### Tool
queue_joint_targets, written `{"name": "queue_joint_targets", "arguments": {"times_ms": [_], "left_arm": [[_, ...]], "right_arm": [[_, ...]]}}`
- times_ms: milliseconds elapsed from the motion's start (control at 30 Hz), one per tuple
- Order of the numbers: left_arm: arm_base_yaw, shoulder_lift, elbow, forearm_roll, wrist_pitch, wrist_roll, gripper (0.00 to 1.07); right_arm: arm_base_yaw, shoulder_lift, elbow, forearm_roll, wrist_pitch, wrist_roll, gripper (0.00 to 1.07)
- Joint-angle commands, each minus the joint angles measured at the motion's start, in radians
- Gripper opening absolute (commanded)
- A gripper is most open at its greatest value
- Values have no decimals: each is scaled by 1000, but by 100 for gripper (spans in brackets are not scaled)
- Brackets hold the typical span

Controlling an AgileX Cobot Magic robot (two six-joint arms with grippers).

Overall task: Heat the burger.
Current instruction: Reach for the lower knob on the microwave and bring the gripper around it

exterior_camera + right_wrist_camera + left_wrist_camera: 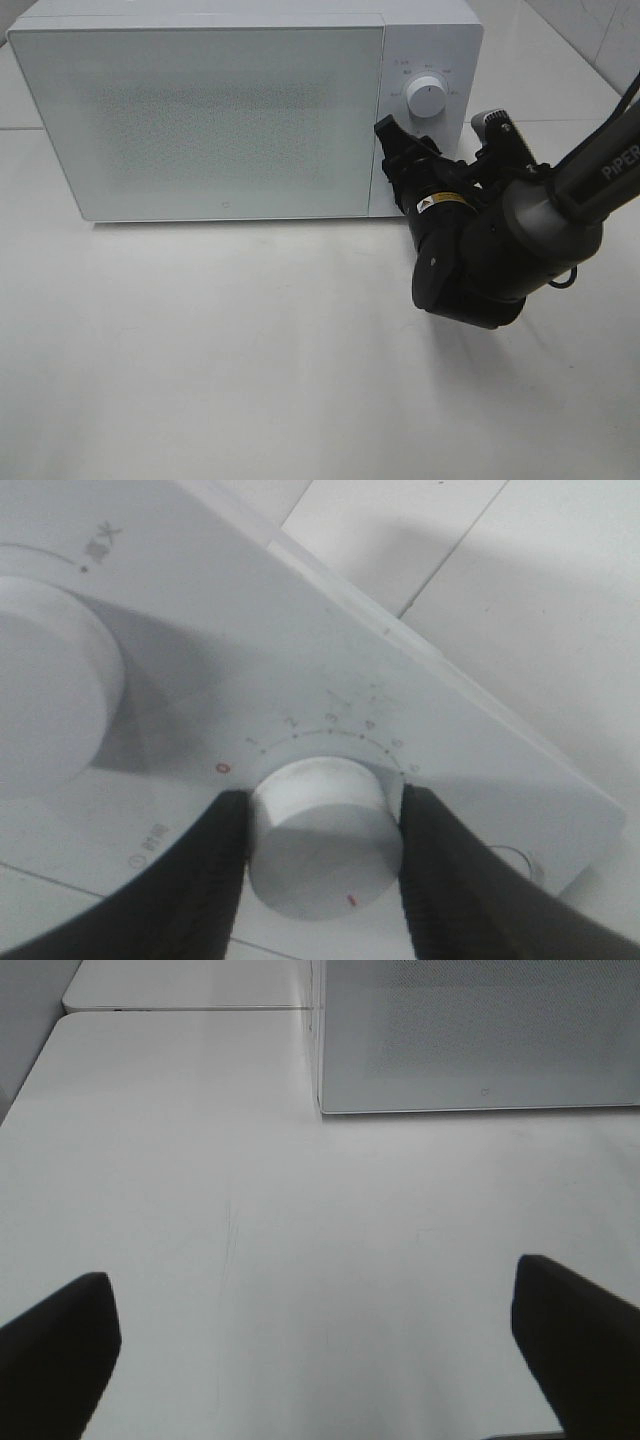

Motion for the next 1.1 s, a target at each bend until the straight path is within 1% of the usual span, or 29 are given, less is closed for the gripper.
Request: {"name": "queue_joint_targets", "arguments": {"times_ms": [33, 267, 533, 667, 967, 1100], "left_arm": [[2, -17, 4, -7, 3, -5, 100], [2, -17, 4, -7, 3, -5, 100], [2, -17, 4, -7, 3, -5, 100], [2, -17, 4, -7, 3, -5, 100], [2, -17, 4, -7, 3, -5, 100], [2, -17, 4, -7, 3, -5, 100]], "right_arm": [[6, -10, -52, -294, 0, 105, 3], [6, -10, -37, -337, -98, 262, 3], [6, -10, -28, -363, -134, 393, 3], [6, -10, -28, -363, -153, 447, 3], [6, -10, -28, -344, -184, 661, 4], [6, -10, -28, -334, -199, 669, 4]]}}
